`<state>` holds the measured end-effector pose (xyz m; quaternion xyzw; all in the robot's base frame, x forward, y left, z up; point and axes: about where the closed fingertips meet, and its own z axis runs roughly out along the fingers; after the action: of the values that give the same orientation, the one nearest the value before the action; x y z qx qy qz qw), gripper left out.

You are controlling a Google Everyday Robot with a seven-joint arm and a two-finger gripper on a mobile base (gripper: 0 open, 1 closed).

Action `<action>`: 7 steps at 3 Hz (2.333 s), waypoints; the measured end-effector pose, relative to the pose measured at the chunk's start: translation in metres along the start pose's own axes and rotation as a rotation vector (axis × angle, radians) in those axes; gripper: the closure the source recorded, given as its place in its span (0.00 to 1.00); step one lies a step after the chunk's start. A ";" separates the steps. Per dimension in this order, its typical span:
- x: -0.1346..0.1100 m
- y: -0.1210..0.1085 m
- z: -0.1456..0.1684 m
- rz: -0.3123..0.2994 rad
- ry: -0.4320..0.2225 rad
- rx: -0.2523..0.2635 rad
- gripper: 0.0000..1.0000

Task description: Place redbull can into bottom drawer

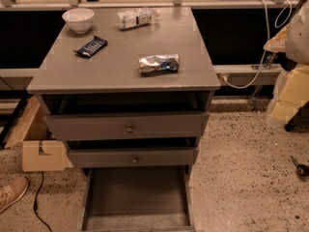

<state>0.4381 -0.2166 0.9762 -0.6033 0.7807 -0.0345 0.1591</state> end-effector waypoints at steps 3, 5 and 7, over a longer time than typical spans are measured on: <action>-0.062 -0.080 0.063 -0.146 -0.213 0.014 0.00; -0.134 -0.141 0.127 -0.219 -0.281 -0.028 0.00; -0.176 -0.159 0.187 -0.190 -0.165 -0.139 0.00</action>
Offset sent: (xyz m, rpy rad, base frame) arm 0.0784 0.0294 -0.0300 0.1237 -0.0433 0.1245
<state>0.6790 -0.0657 0.8750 -0.6847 0.7050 0.0548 0.1765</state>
